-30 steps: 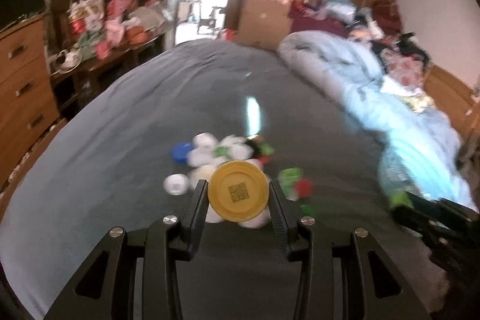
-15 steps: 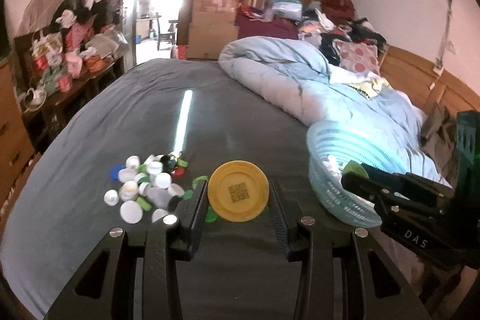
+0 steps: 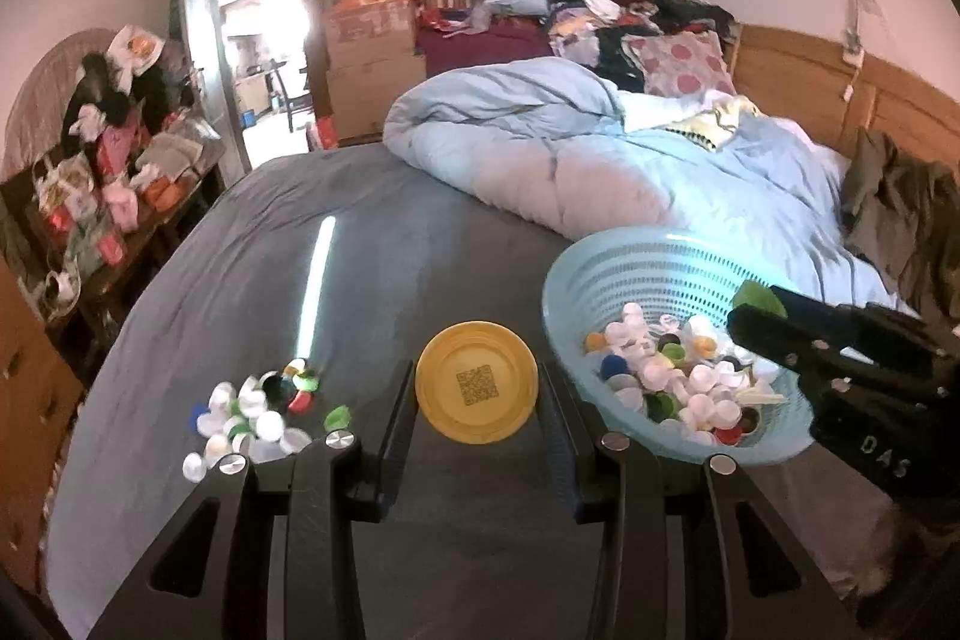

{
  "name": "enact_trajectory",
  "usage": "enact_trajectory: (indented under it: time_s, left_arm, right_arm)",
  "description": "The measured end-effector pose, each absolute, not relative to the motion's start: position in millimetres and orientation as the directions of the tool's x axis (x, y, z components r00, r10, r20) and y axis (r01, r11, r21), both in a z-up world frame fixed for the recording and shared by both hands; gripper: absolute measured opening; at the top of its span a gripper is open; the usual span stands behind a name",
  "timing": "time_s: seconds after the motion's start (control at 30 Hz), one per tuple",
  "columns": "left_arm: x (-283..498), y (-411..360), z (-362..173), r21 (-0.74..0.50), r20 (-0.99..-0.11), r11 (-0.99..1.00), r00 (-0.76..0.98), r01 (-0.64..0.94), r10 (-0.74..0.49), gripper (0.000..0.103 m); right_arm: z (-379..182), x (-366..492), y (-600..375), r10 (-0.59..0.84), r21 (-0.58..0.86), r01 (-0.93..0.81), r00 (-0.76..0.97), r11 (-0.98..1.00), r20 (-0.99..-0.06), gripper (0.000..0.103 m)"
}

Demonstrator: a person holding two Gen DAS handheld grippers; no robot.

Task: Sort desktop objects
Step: 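Carry the yellow cap and green cap over the blue basket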

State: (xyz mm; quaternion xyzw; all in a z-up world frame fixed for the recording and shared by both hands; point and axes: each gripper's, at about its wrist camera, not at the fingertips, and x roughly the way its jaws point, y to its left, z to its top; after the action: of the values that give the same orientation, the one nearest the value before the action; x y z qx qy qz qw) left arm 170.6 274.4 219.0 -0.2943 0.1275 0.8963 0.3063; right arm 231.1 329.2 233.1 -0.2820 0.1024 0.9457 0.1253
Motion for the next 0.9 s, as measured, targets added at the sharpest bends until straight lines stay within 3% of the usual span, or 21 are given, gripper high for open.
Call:
enact_trajectory:
  time_s: [0.37, 0.9]
  left_arm:
    - [174.0, 349.8, 211.5, 0.119, -0.635, -0.732, -0.618, -0.671, 0.464, 0.042]
    - [170.1, 400.3, 188.2, 0.152, -0.686, -0.686, -0.576, -0.711, 0.445, 0.042]
  right_arm:
    - [224.0, 250.9, 385.4, 0.224, 0.144, -0.372, -0.779, -0.917, -0.586, 0.026]
    - [205.6, 263.5, 412.8, 0.218, 0.186, -0.404, -0.763, -0.896, -0.608, 0.026]
